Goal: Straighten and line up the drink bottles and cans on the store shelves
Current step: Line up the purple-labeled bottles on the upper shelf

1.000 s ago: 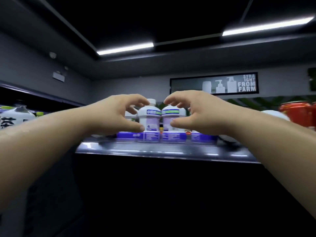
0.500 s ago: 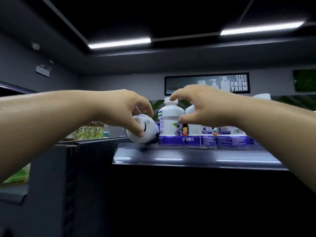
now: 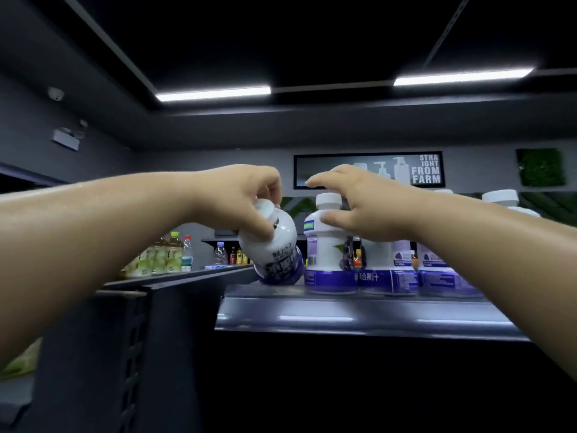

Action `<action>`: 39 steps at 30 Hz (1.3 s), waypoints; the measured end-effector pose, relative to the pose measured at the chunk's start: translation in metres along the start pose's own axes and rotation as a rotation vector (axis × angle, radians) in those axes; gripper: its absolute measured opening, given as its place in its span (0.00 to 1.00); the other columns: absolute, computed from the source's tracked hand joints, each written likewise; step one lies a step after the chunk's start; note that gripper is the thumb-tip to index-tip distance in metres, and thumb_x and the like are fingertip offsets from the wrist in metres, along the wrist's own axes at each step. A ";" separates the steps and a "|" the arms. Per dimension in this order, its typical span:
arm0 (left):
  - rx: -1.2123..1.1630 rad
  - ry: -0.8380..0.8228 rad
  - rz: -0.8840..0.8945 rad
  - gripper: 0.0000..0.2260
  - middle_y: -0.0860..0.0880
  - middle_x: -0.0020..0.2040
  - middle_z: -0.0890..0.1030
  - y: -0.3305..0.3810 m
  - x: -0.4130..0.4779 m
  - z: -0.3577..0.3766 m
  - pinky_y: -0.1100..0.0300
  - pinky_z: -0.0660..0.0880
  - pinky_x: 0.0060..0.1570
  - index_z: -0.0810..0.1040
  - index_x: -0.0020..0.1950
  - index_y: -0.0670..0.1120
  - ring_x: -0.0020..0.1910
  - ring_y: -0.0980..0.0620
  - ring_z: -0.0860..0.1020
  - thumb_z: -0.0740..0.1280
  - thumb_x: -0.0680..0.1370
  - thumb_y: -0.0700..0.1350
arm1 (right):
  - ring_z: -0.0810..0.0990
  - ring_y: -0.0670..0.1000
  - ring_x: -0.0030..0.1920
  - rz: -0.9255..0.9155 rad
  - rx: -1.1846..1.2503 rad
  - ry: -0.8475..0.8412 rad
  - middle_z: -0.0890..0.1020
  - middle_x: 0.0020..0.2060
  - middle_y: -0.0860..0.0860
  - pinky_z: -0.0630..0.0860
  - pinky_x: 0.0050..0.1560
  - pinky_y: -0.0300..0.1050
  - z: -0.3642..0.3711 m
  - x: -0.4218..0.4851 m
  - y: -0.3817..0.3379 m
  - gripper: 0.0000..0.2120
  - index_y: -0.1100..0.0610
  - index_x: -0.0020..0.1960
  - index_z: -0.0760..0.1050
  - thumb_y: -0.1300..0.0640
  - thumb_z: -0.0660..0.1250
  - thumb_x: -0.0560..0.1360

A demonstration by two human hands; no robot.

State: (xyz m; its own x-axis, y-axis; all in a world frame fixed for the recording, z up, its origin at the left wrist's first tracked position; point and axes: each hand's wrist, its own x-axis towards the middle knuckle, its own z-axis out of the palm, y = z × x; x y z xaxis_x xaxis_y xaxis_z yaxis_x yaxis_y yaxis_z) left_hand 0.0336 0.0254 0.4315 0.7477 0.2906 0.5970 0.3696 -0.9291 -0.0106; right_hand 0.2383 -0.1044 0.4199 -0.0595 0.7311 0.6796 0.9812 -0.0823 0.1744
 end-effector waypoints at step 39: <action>-0.446 0.162 -0.038 0.03 0.56 0.44 0.83 -0.043 0.047 0.040 0.62 0.74 0.36 0.80 0.49 0.59 0.38 0.60 0.80 0.67 0.79 0.54 | 0.79 0.48 0.45 0.225 -0.054 -0.162 0.82 0.48 0.49 0.73 0.38 0.43 -0.003 0.053 -0.015 0.08 0.50 0.56 0.77 0.49 0.65 0.80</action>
State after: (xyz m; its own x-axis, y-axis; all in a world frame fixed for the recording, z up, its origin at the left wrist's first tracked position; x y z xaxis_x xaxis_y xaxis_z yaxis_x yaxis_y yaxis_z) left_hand 0.0746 0.0883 0.4282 0.6296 0.3202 0.7079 0.0962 -0.9362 0.3380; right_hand 0.2199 -0.0669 0.4552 0.1935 0.7888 0.5834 0.9550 -0.2877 0.0722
